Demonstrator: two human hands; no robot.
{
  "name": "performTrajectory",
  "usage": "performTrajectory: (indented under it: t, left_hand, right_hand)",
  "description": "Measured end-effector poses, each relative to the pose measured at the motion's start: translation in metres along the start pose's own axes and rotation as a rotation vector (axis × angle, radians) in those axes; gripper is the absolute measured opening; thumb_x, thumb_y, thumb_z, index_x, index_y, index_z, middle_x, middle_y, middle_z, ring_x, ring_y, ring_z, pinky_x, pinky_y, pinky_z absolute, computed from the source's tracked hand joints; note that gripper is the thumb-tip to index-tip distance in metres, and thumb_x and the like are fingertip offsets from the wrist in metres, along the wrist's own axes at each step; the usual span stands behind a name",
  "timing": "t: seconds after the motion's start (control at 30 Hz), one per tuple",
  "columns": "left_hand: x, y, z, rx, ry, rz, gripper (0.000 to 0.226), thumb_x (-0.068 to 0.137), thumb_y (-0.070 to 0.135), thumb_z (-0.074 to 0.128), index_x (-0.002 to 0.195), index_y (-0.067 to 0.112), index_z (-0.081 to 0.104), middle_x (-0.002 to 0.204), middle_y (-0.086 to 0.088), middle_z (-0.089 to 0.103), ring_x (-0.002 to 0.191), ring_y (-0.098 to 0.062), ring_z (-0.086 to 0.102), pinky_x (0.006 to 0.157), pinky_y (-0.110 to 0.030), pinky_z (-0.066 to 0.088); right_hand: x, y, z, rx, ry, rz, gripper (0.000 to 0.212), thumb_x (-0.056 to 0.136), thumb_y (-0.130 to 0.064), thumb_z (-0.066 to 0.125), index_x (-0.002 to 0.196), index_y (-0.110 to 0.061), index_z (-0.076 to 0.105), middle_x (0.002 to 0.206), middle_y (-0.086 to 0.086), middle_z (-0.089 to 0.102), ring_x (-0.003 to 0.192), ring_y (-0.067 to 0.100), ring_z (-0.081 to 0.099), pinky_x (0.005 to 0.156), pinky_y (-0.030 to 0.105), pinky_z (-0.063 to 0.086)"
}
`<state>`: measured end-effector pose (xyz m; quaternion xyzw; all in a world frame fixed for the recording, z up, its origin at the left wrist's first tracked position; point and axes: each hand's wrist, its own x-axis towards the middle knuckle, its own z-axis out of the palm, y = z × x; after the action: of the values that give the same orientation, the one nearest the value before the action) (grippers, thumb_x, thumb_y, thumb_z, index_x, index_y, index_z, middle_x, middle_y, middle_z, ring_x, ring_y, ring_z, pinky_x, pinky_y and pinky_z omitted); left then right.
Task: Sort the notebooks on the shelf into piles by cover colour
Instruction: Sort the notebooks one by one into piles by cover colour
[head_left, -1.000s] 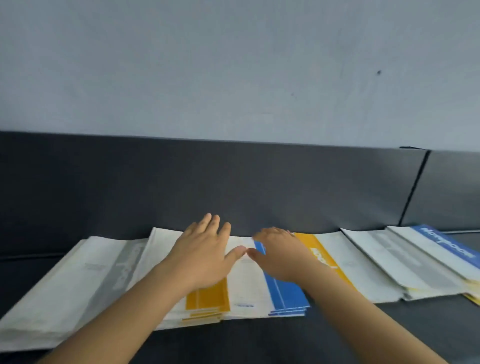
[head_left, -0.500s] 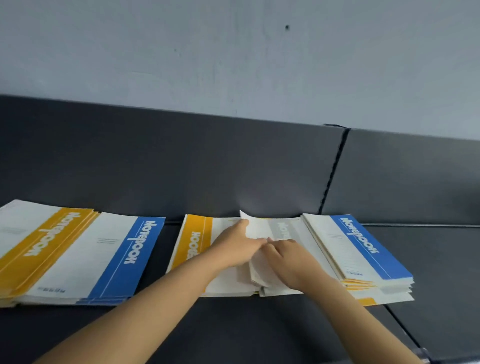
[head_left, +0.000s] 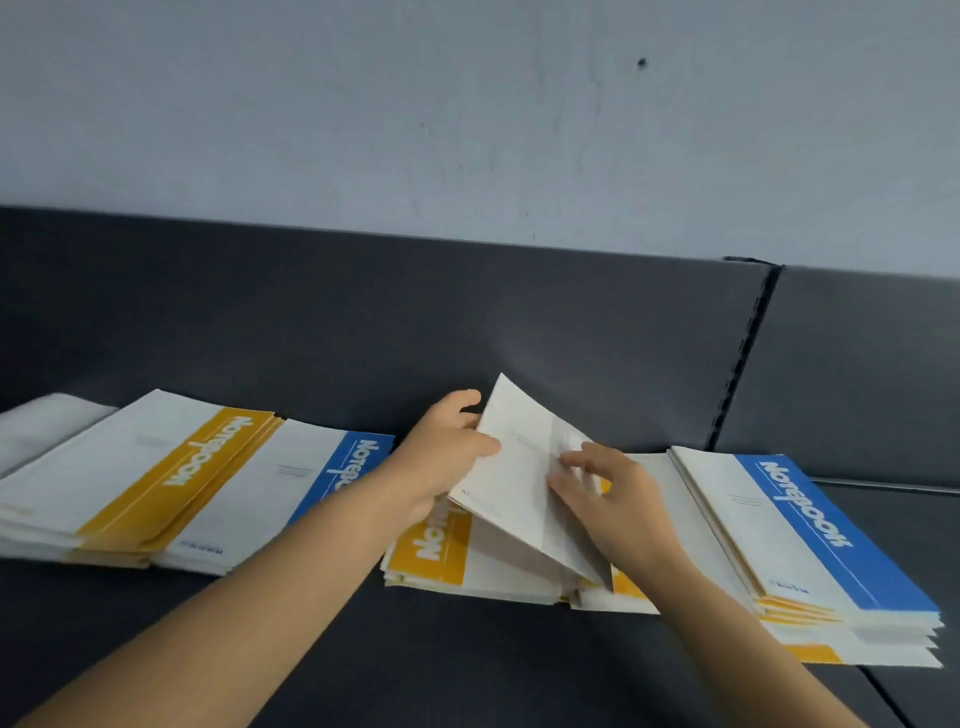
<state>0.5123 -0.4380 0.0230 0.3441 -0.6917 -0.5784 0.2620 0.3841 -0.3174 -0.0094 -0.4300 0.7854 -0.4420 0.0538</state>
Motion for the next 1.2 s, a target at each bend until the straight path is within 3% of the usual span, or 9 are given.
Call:
performTrajectory:
  t: [0.1, 0.23, 0.5, 0.63, 0.73, 0.87, 0.93, 1.03, 1.2]
  left_hand:
    - [-0.01, -0.001, -0.05, 0.148, 0.018, 0.037, 0.065, 0.091, -0.001, 0.057, 0.146, 0.023, 0.034, 0.128, 0.006, 0.054, 0.105, -0.015, 0.055, 0.082, -0.029, 0.05]
    - [-0.025, -0.01, -0.13, 0.364, 0.094, 0.086, 0.031, 0.087, 0.003, 0.062, 0.092, 0.03, 0.048, 0.096, 0.015, 0.056, 0.092, -0.01, 0.058, 0.081, -0.033, 0.052]
    - [-0.049, -0.039, -0.338, 0.68, 0.191, 0.125, 0.03, 0.081, 0.017, 0.07, 0.096, 0.028, 0.047, 0.117, 0.011, 0.053, 0.102, -0.013, 0.055, 0.094, -0.041, 0.049]
    - [-0.051, -0.056, -0.426, 0.73, 0.181, 0.11, 0.051, 0.084, 0.015, 0.069, 0.128, 0.019, 0.045, 0.129, 0.002, 0.046, 0.108, -0.014, 0.048, 0.095, -0.036, 0.045]
    - [-0.048, -0.073, -0.472, 0.749, 0.152, 0.077, 0.072, 0.085, 0.018, 0.07, 0.147, 0.019, 0.033, 0.144, 0.001, 0.042, 0.123, -0.017, 0.048, 0.094, -0.031, 0.044]
    - [-0.04, -0.102, -0.496, 0.849, 0.07, 0.084, 0.059, 0.089, 0.026, 0.064, 0.142, 0.019, 0.037, 0.144, -0.004, 0.041, 0.126, -0.021, 0.047, 0.1, -0.032, 0.042]
    - [-0.037, -0.123, -0.492, 0.99, -0.052, 0.044, 0.063, 0.097, 0.036, 0.052, 0.15, 0.013, 0.025, 0.158, -0.009, 0.02, 0.144, -0.025, 0.024, 0.112, -0.033, 0.028]
    - [-0.034, -0.145, -0.485, 1.191, -0.16, 0.03, 0.063, 0.103, 0.047, 0.028, 0.155, 0.015, 0.01, 0.163, -0.009, -0.01, 0.15, -0.028, -0.007, 0.121, -0.046, 0.003]
    - [-0.03, -0.134, -0.488, 1.361, -0.052, 0.12, 0.071, 0.101, 0.052, 0.03, 0.154, 0.01, 0.011, 0.162, -0.015, 0.0, 0.15, -0.031, -0.004, 0.121, -0.051, 0.0]
  right_hand:
    - [0.005, -0.036, 0.027, 0.002, -0.025, -0.094, 0.02, 0.087, -0.023, 0.065, 0.104, -0.015, 0.071, 0.094, -0.014, 0.054, 0.089, 0.006, 0.051, 0.067, 0.011, 0.037]
    - [0.0, -0.097, 0.084, -0.034, -0.105, -0.222, 0.025, 0.089, -0.026, 0.062, 0.112, -0.017, 0.067, 0.114, -0.011, 0.055, 0.095, 0.003, 0.046, 0.065, 0.002, 0.033]
    - [-0.016, -0.239, 0.235, -0.063, -0.141, -0.33, 0.026, 0.09, -0.031, 0.06, 0.112, -0.017, 0.067, 0.11, -0.012, 0.056, 0.089, 0.002, 0.044, 0.06, 0.004, 0.034]
    - [-0.019, -0.303, 0.311, -0.115, -0.158, -0.304, 0.023, 0.089, -0.029, 0.06, 0.102, -0.014, 0.07, 0.11, -0.003, 0.062, 0.083, 0.012, 0.053, 0.055, 0.009, 0.036]
    - [-0.018, -0.332, 0.356, -0.166, -0.188, -0.274, 0.025, 0.087, -0.031, 0.06, 0.103, -0.014, 0.069, 0.114, 0.0, 0.06, 0.099, 0.017, 0.057, 0.074, 0.02, 0.039]
    - [-0.021, -0.343, 0.394, -0.487, -0.368, -0.264, 0.033, 0.091, -0.037, 0.049, 0.109, -0.013, 0.063, 0.116, 0.006, 0.06, 0.11, 0.024, 0.054, 0.1, 0.031, 0.036]
    - [-0.023, -0.344, 0.403, -0.78, -0.475, -0.229, 0.035, 0.094, -0.035, 0.04, 0.117, -0.015, 0.056, 0.121, 0.007, 0.059, 0.118, 0.027, 0.051, 0.115, 0.047, 0.015]
    - [-0.027, -0.345, 0.411, -0.939, -0.505, -0.204, 0.038, 0.096, -0.031, 0.033, 0.127, -0.013, 0.047, 0.125, 0.008, 0.057, 0.123, 0.028, 0.048, 0.116, 0.054, 0.001]
    - [-0.024, -0.346, 0.405, -0.919, -0.444, -0.251, 0.047, 0.099, -0.037, 0.032, 0.137, -0.012, 0.041, 0.145, 0.012, 0.04, 0.14, 0.028, 0.024, 0.117, 0.053, 0.004]
